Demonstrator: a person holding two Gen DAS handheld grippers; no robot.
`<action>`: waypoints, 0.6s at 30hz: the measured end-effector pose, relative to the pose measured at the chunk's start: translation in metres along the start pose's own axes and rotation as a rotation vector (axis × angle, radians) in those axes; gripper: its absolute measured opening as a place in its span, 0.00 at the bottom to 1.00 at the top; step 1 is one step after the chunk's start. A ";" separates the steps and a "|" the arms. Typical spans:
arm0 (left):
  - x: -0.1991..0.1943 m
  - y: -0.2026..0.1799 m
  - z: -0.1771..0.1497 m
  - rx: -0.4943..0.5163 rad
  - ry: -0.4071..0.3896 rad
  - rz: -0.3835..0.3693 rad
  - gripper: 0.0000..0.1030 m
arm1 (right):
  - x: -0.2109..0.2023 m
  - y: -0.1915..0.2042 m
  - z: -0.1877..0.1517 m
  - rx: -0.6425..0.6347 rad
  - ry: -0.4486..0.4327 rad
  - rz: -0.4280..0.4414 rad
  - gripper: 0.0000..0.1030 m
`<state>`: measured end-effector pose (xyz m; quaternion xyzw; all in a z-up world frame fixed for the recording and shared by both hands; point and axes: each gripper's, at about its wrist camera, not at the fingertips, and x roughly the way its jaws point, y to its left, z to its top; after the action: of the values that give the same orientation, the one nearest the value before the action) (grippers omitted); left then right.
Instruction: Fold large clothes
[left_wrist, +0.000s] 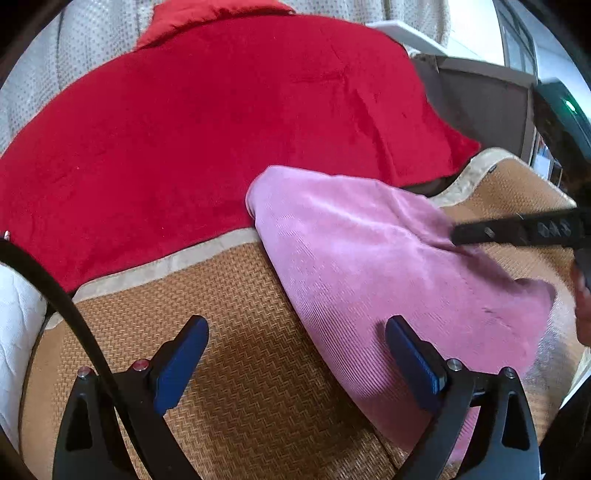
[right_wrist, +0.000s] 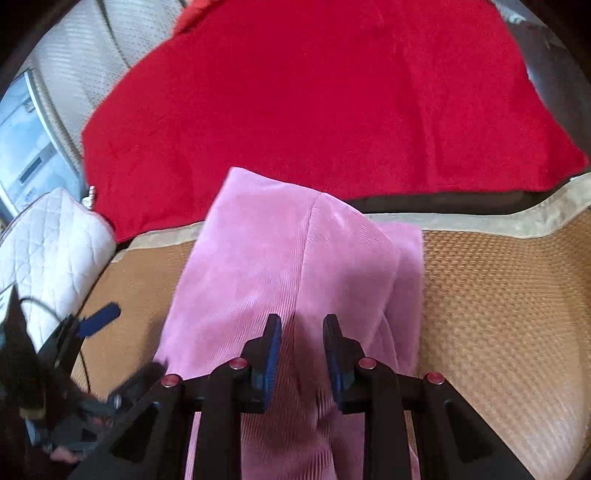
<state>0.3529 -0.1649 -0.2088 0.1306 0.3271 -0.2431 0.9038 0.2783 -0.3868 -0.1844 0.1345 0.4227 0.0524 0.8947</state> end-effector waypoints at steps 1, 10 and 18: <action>-0.005 0.002 -0.001 -0.012 -0.003 -0.020 0.94 | -0.005 0.000 -0.004 -0.004 0.004 0.003 0.26; 0.007 -0.014 -0.019 0.081 0.058 0.002 0.94 | 0.004 0.001 -0.051 -0.016 0.140 0.005 0.26; 0.003 -0.017 -0.021 0.093 0.045 0.025 0.94 | 0.010 -0.003 -0.053 -0.015 0.141 0.007 0.26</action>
<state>0.3355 -0.1719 -0.2281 0.1818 0.3338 -0.2438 0.8922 0.2433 -0.3771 -0.2246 0.1255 0.4840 0.0680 0.8634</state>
